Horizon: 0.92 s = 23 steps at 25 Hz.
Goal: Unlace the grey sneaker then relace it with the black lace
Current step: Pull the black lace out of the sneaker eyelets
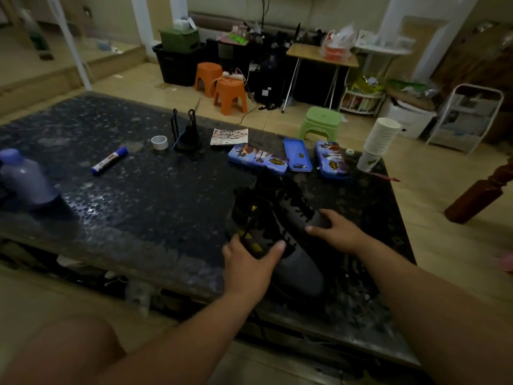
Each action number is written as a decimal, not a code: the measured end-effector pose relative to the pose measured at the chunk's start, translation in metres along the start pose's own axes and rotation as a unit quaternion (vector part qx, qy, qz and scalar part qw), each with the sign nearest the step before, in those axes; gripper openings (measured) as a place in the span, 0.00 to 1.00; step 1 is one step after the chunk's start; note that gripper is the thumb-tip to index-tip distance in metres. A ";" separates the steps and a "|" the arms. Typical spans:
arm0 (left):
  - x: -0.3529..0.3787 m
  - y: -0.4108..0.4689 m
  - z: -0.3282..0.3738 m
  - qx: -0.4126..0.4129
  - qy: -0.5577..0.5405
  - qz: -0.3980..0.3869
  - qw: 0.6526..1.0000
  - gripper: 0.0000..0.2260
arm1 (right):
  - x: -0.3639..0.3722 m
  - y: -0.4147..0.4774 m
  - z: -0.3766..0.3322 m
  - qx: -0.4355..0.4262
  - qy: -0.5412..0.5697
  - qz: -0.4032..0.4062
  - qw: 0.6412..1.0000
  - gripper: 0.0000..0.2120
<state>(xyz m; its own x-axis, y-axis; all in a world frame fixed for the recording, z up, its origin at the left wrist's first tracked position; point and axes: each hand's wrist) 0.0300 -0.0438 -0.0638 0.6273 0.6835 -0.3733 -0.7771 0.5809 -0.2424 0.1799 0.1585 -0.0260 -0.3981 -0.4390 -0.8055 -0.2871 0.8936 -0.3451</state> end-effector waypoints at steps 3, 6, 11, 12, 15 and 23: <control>0.018 0.026 0.007 0.058 0.012 -0.006 0.998 0.47 | 0.016 0.016 0.009 0.011 -0.004 0.021 1.000 0.62; 0.008 0.084 0.036 0.065 0.016 -0.020 0.998 0.39 | 0.030 -0.004 0.009 0.018 0.064 0.060 0.996 0.61; -0.005 0.073 0.023 0.134 0.275 -0.039 0.951 0.54 | 0.051 -0.023 -0.018 0.060 0.113 0.072 0.989 0.60; -0.003 0.070 0.013 0.158 0.287 -0.027 0.944 0.53 | 0.051 -0.021 -0.025 0.073 0.108 0.077 0.988 0.60; 0.008 0.086 0.017 0.186 0.251 0.014 0.950 0.49 | 0.055 -0.026 -0.036 0.116 0.102 0.099 0.983 0.52; 0.011 0.040 0.021 0.311 0.191 -0.019 0.931 0.24 | 0.075 -0.124 0.006 0.111 0.104 0.107 0.982 0.52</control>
<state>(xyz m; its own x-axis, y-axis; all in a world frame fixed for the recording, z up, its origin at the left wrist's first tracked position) 0.0072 -0.0042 -0.0591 0.4978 0.5197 -0.6943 -0.5009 0.8259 0.2591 0.1904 0.0157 -0.0466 -0.6052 -0.2270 -0.7630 0.0110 0.9560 -0.2932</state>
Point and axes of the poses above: each hand's wrist, its own y-axis towards the middle knuckle, its own x-axis out of the palm, z = x × y, and after that the axes turned 8 degrees about z, right-handed
